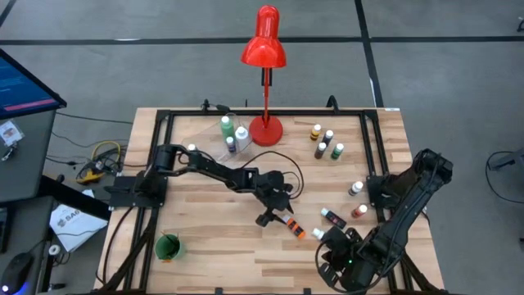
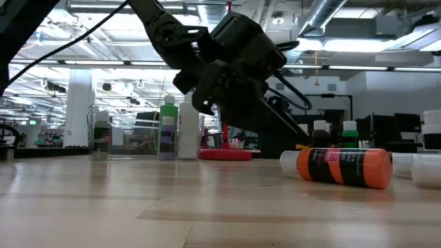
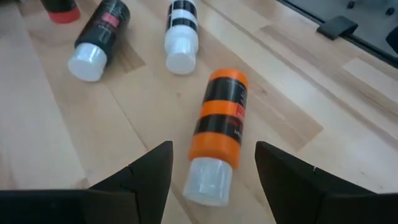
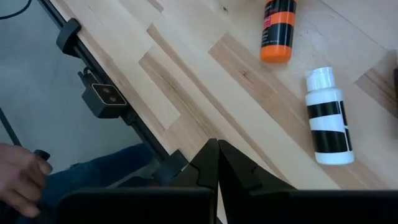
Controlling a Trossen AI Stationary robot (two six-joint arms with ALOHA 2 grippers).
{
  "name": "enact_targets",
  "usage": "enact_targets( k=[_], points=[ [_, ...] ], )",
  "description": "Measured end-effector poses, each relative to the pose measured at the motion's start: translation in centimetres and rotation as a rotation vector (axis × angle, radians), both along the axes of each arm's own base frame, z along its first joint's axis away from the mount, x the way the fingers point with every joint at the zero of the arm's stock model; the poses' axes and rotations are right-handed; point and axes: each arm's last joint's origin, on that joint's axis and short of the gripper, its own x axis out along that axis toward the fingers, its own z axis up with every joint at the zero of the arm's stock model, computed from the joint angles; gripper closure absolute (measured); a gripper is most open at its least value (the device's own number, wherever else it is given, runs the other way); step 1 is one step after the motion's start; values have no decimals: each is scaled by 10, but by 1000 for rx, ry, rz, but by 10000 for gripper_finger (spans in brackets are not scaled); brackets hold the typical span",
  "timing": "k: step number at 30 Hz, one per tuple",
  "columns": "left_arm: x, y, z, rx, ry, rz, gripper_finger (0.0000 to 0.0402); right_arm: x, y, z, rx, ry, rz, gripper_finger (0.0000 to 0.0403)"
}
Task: Pick & Place Paint Supplies
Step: Put the orange paint bottle into the transparent bin
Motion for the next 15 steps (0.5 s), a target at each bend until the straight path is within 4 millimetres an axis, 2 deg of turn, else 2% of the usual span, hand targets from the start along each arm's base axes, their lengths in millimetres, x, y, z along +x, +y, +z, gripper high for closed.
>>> enact_targets(
  k=[15],
  points=[
    [1, 0, -9, 4, 4, -3, 183, 0, 0, 0, -8, 2, 19, 403]
  ],
)
